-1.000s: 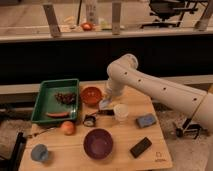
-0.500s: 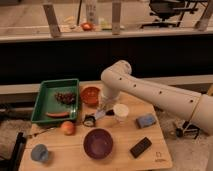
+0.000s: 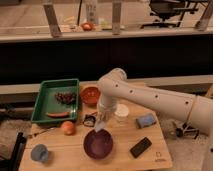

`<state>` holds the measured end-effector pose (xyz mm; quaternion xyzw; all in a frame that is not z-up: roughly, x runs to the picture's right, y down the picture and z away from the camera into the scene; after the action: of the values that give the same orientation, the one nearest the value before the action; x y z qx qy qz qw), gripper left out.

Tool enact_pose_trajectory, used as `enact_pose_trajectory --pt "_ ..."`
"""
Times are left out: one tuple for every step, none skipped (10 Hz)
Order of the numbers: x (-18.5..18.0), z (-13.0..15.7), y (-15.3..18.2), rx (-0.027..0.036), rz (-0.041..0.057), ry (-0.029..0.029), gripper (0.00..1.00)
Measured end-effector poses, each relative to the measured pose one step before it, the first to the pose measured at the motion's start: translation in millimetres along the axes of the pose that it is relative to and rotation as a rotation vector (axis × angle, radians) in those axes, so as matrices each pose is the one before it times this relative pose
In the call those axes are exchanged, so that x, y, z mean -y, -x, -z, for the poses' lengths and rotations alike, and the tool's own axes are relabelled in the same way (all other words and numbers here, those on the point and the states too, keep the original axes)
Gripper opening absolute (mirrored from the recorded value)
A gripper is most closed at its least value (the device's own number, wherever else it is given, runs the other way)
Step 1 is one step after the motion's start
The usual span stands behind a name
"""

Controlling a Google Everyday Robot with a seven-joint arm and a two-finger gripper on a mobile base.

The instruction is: Place towel in purple bowl

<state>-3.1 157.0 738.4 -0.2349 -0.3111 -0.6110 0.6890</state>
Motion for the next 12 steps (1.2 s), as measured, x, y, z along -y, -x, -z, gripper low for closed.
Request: enact_pose_trajectory --pt "-1.09 -5.3 5.91 0.02394 -0.00341 0.00466 0.0" --pt "-0.18 -5.56 6.3 0.02406 -0.00478 0.00058 0.0" --pt "0.65 -7.56 8.33 0.02809 -0.00363 0.00076 0.0" --pt "0.05 -5.85 6.52 0.01815 -0.00115 0.00129 0.0" --pt "1.15 -2.54 5.84 0.01061 -0.00068 0.00009 0.0" --pt "1.35 -4.41 9.53 0.01342 0.00056 -0.00045 0.0" --pt "1.0 -1.82 3.5 0.00865 0.00059 -0.00373 0.0" --pt "1.08 -3.33 4.48 0.01576 -0.00049 -0.00721 0.0" --pt "1.47 -2.27 2.78 0.01167 0.00214 -0.00521 0.0" --pt "1.49 -2.59 3.95 0.01819 0.00393 -0.00444 0.0" --pt "-0.17 -1.09 1.43 0.00759 0.00065 0.00014 0.0" --pt "0.0 -0.17 1.33 0.0056 0.00053 -0.0006 0.0"
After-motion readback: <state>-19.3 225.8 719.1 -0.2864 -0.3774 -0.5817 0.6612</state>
